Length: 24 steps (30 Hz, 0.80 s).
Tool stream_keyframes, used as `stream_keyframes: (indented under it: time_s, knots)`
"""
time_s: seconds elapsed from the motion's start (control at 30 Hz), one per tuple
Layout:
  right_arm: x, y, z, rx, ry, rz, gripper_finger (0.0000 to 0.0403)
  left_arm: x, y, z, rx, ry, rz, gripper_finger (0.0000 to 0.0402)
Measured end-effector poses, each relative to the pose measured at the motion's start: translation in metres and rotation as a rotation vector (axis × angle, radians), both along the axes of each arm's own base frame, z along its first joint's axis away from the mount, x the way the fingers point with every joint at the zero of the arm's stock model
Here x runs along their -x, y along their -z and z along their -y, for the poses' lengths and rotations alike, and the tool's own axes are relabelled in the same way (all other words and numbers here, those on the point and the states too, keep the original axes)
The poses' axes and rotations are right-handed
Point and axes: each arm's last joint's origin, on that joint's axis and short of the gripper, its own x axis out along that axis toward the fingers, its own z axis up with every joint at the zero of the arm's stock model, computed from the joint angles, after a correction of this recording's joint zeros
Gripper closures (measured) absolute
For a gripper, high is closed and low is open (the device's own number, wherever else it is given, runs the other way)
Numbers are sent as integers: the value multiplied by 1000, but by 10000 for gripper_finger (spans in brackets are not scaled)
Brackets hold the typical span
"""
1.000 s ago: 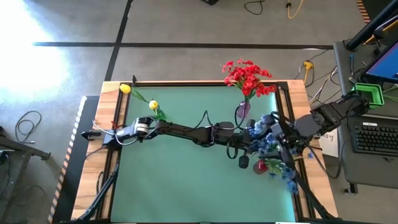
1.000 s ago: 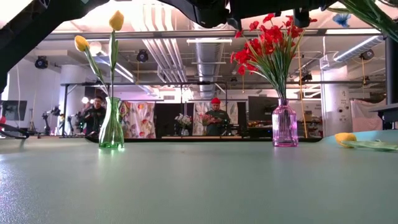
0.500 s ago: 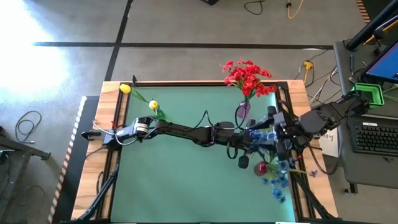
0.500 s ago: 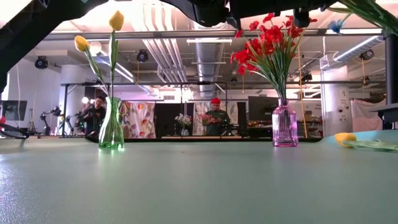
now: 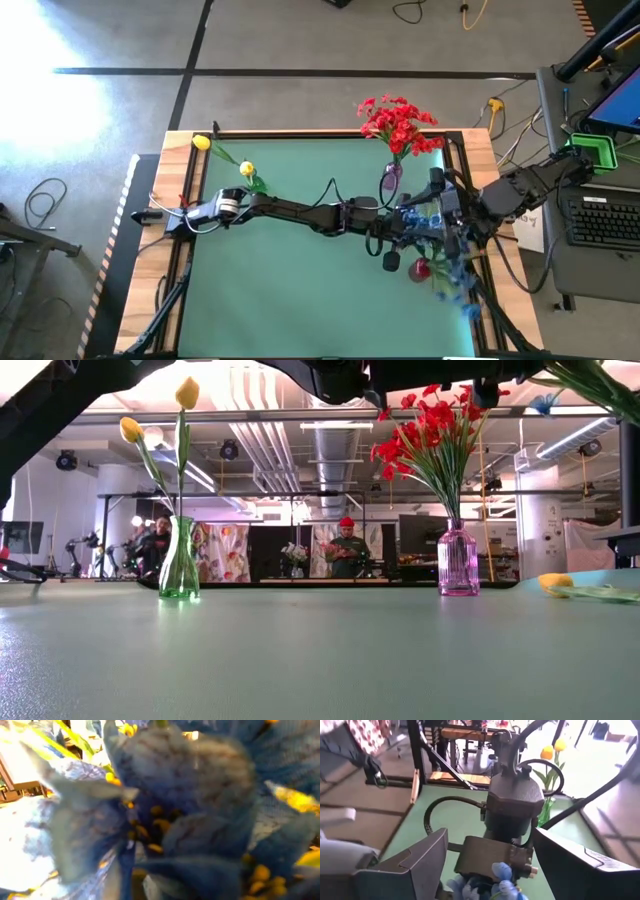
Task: Sort flowers into vase by color
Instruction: Put the blue flower into the red vase
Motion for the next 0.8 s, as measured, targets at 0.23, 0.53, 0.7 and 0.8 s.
stream_keyframes:
  time_s: [0.23, 0.53, 0.7, 0.8]
  knots:
    - [0, -1, 1, 89, -2, 21, 120, 0, -1, 0, 6, 1, 4, 380]
    - [-1, -2, 1, 115, -11, 29, 126, 1, -1, 0, 15, 117, 2, 262]
    - [0, -2, 1, 114, -10, 29, 125, 1, -1, 0, 27, 118, -2, 197]
    - [-1, -2, 1, 114, -11, 29, 125, 0, 0, -1, 67, 81, -15, 167]
